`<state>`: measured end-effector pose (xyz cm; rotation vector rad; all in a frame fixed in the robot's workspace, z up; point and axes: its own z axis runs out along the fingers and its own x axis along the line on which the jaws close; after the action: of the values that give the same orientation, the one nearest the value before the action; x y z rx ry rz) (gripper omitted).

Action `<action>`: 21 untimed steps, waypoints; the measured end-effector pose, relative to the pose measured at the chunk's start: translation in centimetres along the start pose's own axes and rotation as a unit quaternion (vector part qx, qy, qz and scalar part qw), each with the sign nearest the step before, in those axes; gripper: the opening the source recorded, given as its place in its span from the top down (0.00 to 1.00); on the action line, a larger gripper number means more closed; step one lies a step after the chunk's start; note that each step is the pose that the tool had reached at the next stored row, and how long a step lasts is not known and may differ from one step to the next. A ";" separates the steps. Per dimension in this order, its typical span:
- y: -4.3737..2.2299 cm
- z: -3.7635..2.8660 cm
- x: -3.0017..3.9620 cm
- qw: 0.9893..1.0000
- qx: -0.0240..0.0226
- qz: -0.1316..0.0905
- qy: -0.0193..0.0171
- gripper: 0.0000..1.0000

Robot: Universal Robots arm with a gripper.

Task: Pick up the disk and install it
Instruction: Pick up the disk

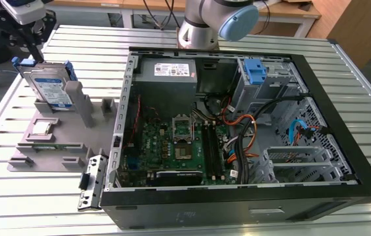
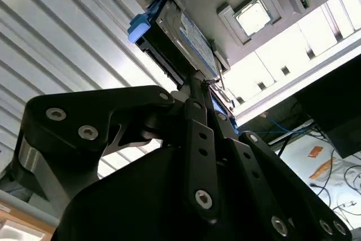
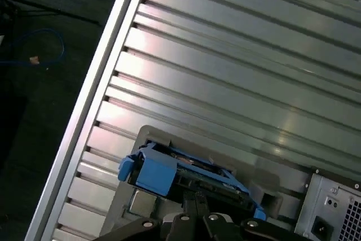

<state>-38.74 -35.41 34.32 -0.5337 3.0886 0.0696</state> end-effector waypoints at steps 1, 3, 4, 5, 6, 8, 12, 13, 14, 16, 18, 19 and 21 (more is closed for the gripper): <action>0.00 0.00 0.00 1.000 0.000 -0.010 0.000 0.90; 0.00 0.00 0.00 1.000 0.000 -0.028 0.001 0.90; 0.00 0.00 0.00 0.999 -0.001 -0.037 0.002 0.90; 0.00 0.01 0.00 0.999 -0.001 -0.046 0.002 0.90; 0.00 0.01 0.00 0.999 -0.001 -0.054 0.002 0.90; 0.00 0.01 0.00 0.997 -0.001 -0.072 0.003 0.90; 0.00 0.01 0.00 0.994 -0.002 -0.108 0.005 0.90; 0.00 0.02 0.00 0.993 -0.002 -0.117 0.005 0.90; 0.00 0.02 0.00 0.992 -0.002 -0.126 0.005 0.90; 0.00 0.02 0.00 0.990 -0.002 -0.144 0.006 0.90; 0.00 0.03 0.00 0.987 -0.002 -0.162 0.007 0.90; 0.00 0.03 0.00 0.985 -0.002 -0.171 0.007 0.90; 0.00 0.03 0.00 0.982 -0.003 -0.189 0.008 0.90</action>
<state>-38.74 -35.41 34.29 -1.1099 2.9403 0.0705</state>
